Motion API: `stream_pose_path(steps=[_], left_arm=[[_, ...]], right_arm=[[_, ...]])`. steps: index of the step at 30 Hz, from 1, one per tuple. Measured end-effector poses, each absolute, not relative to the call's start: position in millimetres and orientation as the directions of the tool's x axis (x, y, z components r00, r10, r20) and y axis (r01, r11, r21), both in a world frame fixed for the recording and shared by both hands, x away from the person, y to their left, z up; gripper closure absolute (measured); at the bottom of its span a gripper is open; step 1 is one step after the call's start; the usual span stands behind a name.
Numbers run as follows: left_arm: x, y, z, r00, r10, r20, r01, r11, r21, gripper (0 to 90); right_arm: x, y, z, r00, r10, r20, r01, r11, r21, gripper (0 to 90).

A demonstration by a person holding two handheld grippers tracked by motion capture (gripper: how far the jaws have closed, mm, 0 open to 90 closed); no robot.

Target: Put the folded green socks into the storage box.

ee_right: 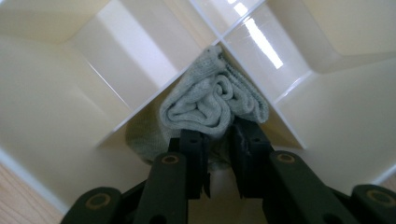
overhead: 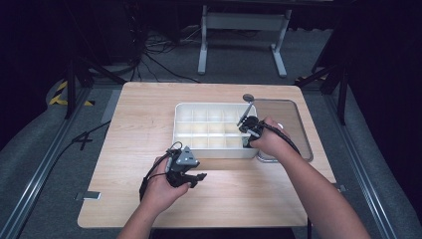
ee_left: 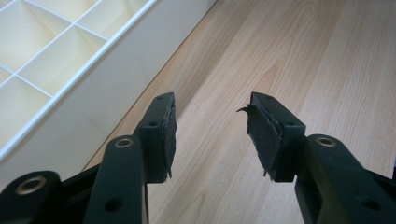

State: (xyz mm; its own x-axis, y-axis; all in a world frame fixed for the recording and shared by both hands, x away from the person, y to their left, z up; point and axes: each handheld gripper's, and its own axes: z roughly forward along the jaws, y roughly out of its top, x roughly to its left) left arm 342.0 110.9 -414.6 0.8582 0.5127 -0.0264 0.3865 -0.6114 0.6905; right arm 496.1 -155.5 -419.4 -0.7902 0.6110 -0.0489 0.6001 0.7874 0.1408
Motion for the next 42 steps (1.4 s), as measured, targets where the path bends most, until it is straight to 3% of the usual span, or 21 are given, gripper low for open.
stream_pose_path(steps=[3,5,8,10,14,17,24,38,42], left_arm=[[343.0,110.6,-415.7,0.860,0.509,-0.028,0.386,-0.614,0.688,52.5],[343.0,109.9,-415.8,0.859,0.510,-0.034,0.388,-0.607,0.693,52.5],[342.7,109.4,-415.4,0.863,0.505,-0.032,0.385,-0.614,0.689,52.4],[342.2,109.7,-415.2,0.861,0.507,-0.032,0.385,-0.610,0.693,52.4],[340.8,111.8,-415.5,0.857,0.515,-0.035,0.394,-0.608,0.689,52.4],[339.5,114.8,-415.4,0.855,0.517,-0.030,0.394,-0.612,0.686,52.4],[333.0,123.0,-414.1,0.843,0.537,-0.033,0.408,-0.599,0.689,52.0],[328.6,134.7,-393.0,0.848,0.525,-0.068,0.426,-0.601,0.676,49.5],[327.6,136.9,-387.8,0.854,0.516,-0.069,0.435,-0.634,0.639,44.0]], right_arm=[[492.6,-155.8,-415.8,-0.799,0.598,-0.059,0.585,0.796,0.152,72.2],[487.8,-157.0,-407.9,-0.799,0.598,-0.062,0.581,0.794,0.176,63.8],[481.5,-161.8,-396.8,-0.789,0.612,-0.056,0.587,0.777,0.227,59.0],[479.7,-163.0,-394.2,-0.790,0.611,-0.057,0.583,0.776,0.240,59.0],[465.2,-172.4,-366.8,-0.784,0.618,-0.056,0.554,0.738,0.386,58.2],[456.6,-176.3,-355.9,-0.788,0.613,-0.053,0.533,0.723,0.439,58.3],[431.3,-187.9,-336.9,-0.813,0.582,0.009,0.481,0.663,0.574,57.7],[384.0,-209.7,-330.4,-0.871,0.481,0.103,0.413,0.602,0.684,52.9],[368.9,-209.8,-336.7,-0.883,0.460,0.094,0.392,0.612,0.687,49.6]])
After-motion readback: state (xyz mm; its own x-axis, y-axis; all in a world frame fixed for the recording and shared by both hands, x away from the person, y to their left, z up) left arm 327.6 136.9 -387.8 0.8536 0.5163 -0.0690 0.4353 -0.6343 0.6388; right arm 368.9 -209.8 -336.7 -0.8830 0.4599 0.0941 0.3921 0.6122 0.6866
